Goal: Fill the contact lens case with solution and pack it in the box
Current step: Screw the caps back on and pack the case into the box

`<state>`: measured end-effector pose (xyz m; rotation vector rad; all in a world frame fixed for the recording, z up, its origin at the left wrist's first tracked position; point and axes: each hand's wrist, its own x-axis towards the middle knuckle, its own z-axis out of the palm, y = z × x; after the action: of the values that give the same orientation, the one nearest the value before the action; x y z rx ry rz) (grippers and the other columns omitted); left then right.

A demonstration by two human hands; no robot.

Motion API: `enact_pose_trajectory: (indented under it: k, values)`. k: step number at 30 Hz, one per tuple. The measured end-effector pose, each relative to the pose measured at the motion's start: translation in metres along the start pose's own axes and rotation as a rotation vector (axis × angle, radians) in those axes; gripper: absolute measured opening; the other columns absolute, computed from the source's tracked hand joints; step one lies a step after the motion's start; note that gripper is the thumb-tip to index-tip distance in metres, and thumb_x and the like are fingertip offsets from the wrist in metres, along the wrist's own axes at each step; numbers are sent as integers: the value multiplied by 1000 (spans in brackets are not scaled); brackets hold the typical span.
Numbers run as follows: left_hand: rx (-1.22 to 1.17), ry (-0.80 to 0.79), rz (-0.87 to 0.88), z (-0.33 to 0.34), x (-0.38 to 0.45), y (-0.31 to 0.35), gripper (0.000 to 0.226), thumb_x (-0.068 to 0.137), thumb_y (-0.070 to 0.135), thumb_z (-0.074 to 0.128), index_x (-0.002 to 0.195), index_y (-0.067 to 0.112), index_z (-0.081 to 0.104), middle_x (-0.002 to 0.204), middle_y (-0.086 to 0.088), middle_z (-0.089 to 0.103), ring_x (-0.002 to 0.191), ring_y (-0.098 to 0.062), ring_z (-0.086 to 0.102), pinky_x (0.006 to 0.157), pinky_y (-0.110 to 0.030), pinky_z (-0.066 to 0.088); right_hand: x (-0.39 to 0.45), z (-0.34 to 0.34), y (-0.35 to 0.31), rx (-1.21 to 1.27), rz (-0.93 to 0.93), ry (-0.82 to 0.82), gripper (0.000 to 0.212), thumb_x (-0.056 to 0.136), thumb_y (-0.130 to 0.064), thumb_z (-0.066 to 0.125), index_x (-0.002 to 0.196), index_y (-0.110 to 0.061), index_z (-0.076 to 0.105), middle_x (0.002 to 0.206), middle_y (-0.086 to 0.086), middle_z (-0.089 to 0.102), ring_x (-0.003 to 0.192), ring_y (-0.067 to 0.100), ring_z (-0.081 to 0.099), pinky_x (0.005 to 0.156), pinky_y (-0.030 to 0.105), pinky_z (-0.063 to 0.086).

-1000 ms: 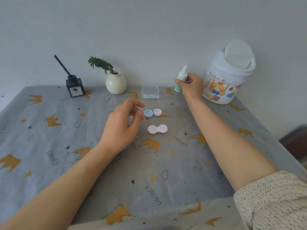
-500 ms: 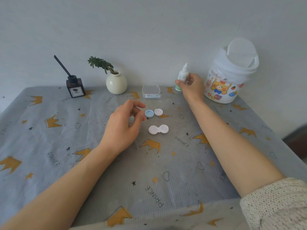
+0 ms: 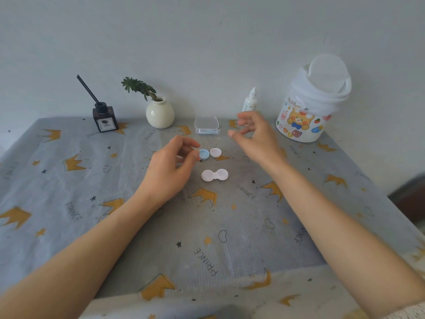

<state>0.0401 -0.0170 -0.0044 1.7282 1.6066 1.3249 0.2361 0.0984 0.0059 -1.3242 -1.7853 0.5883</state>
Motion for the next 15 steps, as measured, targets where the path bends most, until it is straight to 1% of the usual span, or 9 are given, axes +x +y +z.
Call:
enact_pose_trajectory:
  k: [2, 5, 6, 7, 9, 10, 12, 14, 15]
  values:
    - [-15, -6, -48, -2, 5, 0, 11, 95, 25, 60, 105, 28, 63, 89, 18, 67, 86, 9, 59, 69, -5, 44, -11, 2, 0, -1, -28, -106, 43, 84, -32, 75, 123, -27, 58, 108, -15, 63, 86, -4, 61, 72, 6, 41]
    - [50, -66, -64, -6, 16, -3, 16, 91, 23, 65, 106, 26, 63, 97, 16, 66, 90, 5, 60, 73, -10, 46, -20, 5, 2, -8, -38, -224, 46, 80, -40, 79, 121, -31, 61, 106, -16, 63, 86, -4, 60, 71, 11, 41]
    - [76, -89, -65, -7, 21, -4, 19, 90, 22, 67, 108, 25, 62, 100, 14, 66, 91, 3, 61, 75, -11, 47, -21, 5, 2, -13, -39, -247, 47, 79, -43, 80, 120, -31, 62, 105, -17, 63, 86, -3, 60, 70, 12, 41]
    - [101, -109, -70, -8, 25, -5, 22, 88, 22, 69, 109, 23, 61, 103, 12, 65, 92, 0, 62, 78, -14, 50, -21, 6, 2, -18, -41, -260, 47, 78, -45, 80, 119, -32, 62, 105, -17, 63, 87, -2, 60, 71, 13, 41]
    - [154, -144, -89, -6, 33, -5, 30, 85, 25, 73, 113, 21, 61, 108, 8, 64, 95, -9, 62, 84, -26, 53, -20, 8, 3, -27, -44, -277, 46, 78, -44, 80, 118, -30, 64, 106, -16, 63, 88, 2, 60, 73, 16, 43]
    - [179, -161, -97, -5, 36, -5, 34, 84, 27, 75, 114, 21, 61, 109, 7, 63, 96, -11, 62, 85, -28, 53, -19, 9, 4, -34, -44, -290, 44, 78, -42, 81, 117, -29, 64, 106, -14, 63, 89, 4, 60, 74, 17, 44]
    - [224, -195, -99, -1, 42, -6, 39, 82, 31, 77, 116, 20, 60, 110, 4, 62, 94, -13, 61, 79, -21, 49, -19, 10, 4, -62, -48, -310, 43, 78, -38, 81, 117, -27, 66, 107, -12, 63, 90, 5, 59, 74, 18, 43]
    - [279, -203, -77, 3, 44, -7, 42, 81, 30, 78, 116, 18, 59, 110, 1, 60, 89, -13, 59, 69, -11, 42, -19, 12, 4, -95, -63, -316, 41, 78, -35, 82, 115, -25, 68, 108, -10, 63, 91, 6, 58, 73, 17, 43]
    - [299, -200, -63, 5, 45, -9, 42, 80, 30, 78, 116, 18, 60, 110, 0, 60, 87, -13, 58, 66, -9, 39, -19, 12, 4, -106, -67, -314, 40, 78, -35, 82, 115, -25, 68, 109, -10, 63, 91, 7, 58, 73, 16, 43]
